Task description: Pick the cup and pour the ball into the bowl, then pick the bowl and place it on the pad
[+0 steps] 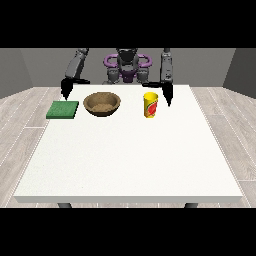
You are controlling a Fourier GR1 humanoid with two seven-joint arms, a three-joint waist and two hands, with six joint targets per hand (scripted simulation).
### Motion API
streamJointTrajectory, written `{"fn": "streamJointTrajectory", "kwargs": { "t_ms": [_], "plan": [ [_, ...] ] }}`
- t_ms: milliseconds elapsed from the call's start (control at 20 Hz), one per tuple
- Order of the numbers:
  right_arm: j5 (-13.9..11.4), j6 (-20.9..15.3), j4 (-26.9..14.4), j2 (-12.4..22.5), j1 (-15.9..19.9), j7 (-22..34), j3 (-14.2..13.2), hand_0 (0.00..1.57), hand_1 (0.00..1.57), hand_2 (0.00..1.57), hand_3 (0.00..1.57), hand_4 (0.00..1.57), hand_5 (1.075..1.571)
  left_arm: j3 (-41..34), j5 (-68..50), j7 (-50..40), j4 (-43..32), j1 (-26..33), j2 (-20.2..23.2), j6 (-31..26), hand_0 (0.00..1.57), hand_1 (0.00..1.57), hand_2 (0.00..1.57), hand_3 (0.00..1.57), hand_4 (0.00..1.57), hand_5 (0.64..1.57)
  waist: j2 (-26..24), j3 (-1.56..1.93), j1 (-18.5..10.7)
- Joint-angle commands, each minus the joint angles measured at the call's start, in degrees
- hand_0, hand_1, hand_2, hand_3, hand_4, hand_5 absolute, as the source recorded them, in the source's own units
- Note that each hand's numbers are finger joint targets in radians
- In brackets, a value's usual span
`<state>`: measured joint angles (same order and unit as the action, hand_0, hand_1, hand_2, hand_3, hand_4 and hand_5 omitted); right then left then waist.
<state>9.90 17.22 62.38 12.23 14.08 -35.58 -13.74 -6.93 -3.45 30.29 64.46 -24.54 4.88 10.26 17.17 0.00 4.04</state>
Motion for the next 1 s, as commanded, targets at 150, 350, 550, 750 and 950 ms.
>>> {"fn": "streamJointTrajectory", "kwargs": {
  "t_ms": [150,350,550,750,950],
  "plan": [
    [-2.0,1.0,-6.3,-0.3,2.0,-6.0,0.8,0.00,0.00,0.00,0.00,0.00,1.547,-4.2,-1.4,5.4,-10.7,-6.2,1.4,0.1,0.00,0.00,0.00,0.00,0.00,1.410,2.4,-0.01,1.4],
    [-2.0,2.8,-6.4,1.7,3.0,-9.0,0.3,0.00,0.00,0.00,0.00,0.00,1.548,-5.2,-0.8,13.5,-15.5,-6.2,1.6,-0.1,0.00,0.00,0.00,0.00,0.00,1.393,5.6,-0.01,2.5],
    [-2.3,3.1,-8.3,1.5,4.3,-10.3,0.5,0.00,0.00,0.00,0.00,0.00,1.548,-6.9,-1.6,12.7,-19.3,-11.9,3.4,0.4,0.00,0.00,0.00,0.00,0.00,1.391,6.8,-0.01,4.1],
    [0.1,6.5,-8.6,6.1,5.2,-7.3,-1.4,0.00,0.00,0.00,0.00,0.00,1.541,-8.0,-2.2,15.2,-23.1,-11.8,3.1,0.5,0.00,0.00,0.00,0.00,0.00,1.411,6.5,-0.03,4.6],
    [0.5,8.1,-10.0,8.2,8.3,-10.8,-2.0,0.00,0.00,0.00,0.00,0.00,1.543,-7.7,2.1,18.8,-20.6,-12.6,2.2,11.7,1.35,1.35,1.57,1.57,1.11,1.560,12.7,0.05,7.1]
  ]
}}
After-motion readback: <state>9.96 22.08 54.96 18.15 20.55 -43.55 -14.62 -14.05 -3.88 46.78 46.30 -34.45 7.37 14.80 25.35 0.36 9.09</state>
